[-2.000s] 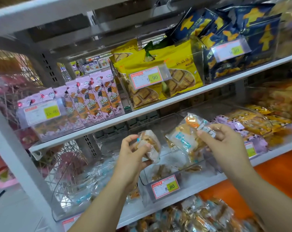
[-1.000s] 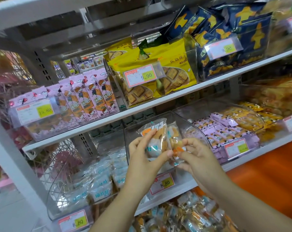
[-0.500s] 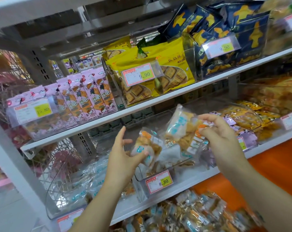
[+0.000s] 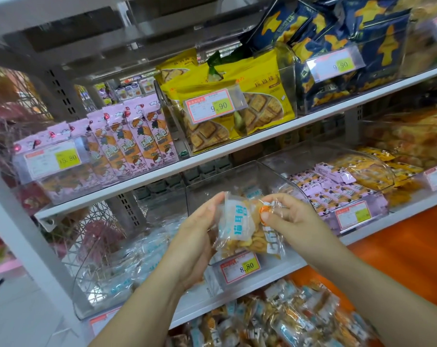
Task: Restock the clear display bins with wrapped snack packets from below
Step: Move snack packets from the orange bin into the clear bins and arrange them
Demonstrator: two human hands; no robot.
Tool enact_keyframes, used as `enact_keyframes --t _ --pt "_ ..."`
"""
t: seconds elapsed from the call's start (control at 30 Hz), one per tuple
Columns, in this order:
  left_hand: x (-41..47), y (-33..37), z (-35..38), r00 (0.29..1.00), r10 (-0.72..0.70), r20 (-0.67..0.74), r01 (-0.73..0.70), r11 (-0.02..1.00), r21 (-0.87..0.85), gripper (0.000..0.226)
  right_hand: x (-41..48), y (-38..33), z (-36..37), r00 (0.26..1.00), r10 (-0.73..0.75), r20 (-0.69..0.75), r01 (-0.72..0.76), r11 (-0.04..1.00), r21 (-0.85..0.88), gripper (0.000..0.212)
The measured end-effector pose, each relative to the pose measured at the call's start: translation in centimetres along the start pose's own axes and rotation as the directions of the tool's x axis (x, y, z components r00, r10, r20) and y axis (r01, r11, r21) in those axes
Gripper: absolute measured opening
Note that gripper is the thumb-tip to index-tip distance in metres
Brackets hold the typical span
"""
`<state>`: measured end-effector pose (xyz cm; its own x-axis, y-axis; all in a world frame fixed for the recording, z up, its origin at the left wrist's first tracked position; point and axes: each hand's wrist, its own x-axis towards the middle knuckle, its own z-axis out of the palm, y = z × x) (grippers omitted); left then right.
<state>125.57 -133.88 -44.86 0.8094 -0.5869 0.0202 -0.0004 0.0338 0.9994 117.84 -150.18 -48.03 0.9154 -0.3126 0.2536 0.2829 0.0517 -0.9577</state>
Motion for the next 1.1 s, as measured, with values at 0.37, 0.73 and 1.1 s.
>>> enact_keyframes --t 0.37,0.73,1.1 --pt "-0.9 1.2 -6.4 0.989 0.142 -0.031 -0.130 0.958 0.256 0.083 1.2 0.2 4.4 0.980 -0.199 -0.007 0.199 0.979 -0.036 0.017" --pt "-3.4 -1.6 -15.4 0.968 0.180 -0.174 -0.023 0.755 0.655 0.044 2.2 5.9 6.4 0.968 -0.006 0.249 0.186 0.684 -0.705 0.030" --pt "0.8 0.2 -15.2 0.981 -0.171 0.088 0.037 0.617 0.786 0.029 2.3 6.9 6.3 0.951 0.009 0.308 0.239 0.607 -0.758 0.028"
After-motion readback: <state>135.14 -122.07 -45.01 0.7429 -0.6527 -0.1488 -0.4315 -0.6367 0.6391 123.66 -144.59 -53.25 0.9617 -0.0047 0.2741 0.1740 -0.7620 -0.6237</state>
